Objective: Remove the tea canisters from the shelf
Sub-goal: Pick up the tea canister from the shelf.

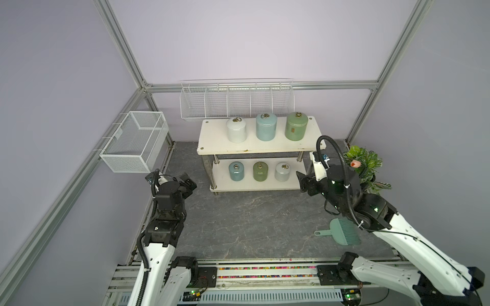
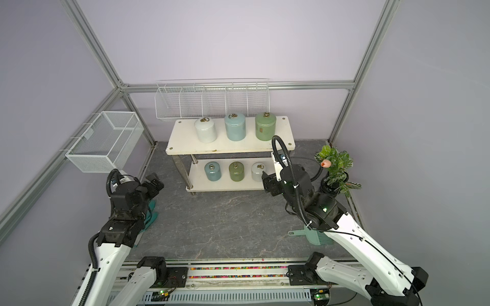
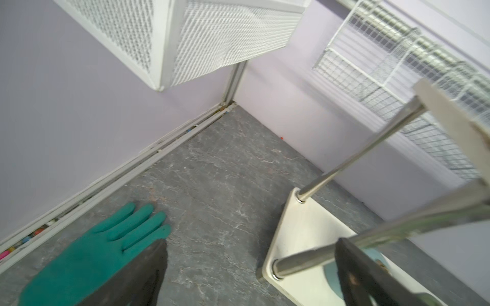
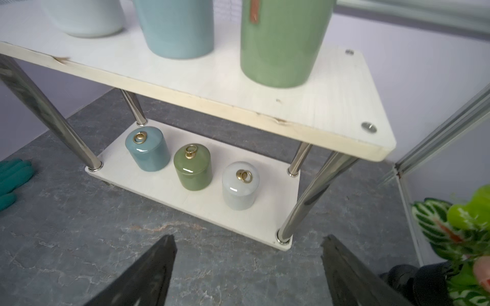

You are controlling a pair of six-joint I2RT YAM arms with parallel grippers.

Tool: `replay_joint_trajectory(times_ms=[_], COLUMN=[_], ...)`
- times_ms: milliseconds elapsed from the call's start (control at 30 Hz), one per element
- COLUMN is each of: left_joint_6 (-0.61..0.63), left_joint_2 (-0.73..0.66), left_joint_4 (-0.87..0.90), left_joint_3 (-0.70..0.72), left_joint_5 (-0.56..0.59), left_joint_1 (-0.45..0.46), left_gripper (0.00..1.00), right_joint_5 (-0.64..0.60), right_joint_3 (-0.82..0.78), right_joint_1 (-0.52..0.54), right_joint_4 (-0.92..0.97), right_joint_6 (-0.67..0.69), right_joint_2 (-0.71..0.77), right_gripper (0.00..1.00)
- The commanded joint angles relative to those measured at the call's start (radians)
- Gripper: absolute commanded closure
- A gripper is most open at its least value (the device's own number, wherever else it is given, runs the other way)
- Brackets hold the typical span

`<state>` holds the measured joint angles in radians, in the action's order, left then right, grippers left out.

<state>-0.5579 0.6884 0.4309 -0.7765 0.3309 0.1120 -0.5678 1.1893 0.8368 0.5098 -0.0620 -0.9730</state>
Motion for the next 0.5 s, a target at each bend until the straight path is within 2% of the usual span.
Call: replay_joint_trajectory(times_ms=[0,133,233,367,467], left_joint_6=[0.053,0.087,0.078,0.049,0.042], left_joint_2=[-0.018,-0.008,0.008,0.037,0.06], left_joint_4=[0.017,-0.02,-0.122,-0.179,-0.181], left_joint_3=[-0.063,-0.105,-0.1,-0.116,-0.151], left_joint_5=[-0.151,-0.326,-0.468,-0.536,-0.526], left_joint_1=[0.004,0.004,0.003,0.003,0.003], left_gripper=[0.0,0.0,0.0,0.0,0.0], right_joint_5=[-0.118,0.001,-0.061,-0.134,-0.172], right_joint_3=[-0.03,-0.086,-0.069,-0.038,-0.019], right_joint_1=[0.03,0.031,0.029,0.027,0.012], right_joint_4=[-0.178,-0.279,-0.267,-0.252,-0.248], right_joint_6=[0.147,0.219,0.219,0.222,0.222], right_joint_2=[0.062,0.118,0.098,0.059,0.039], right_gripper=[0.11,0.11,0.11,0.11,0.11])
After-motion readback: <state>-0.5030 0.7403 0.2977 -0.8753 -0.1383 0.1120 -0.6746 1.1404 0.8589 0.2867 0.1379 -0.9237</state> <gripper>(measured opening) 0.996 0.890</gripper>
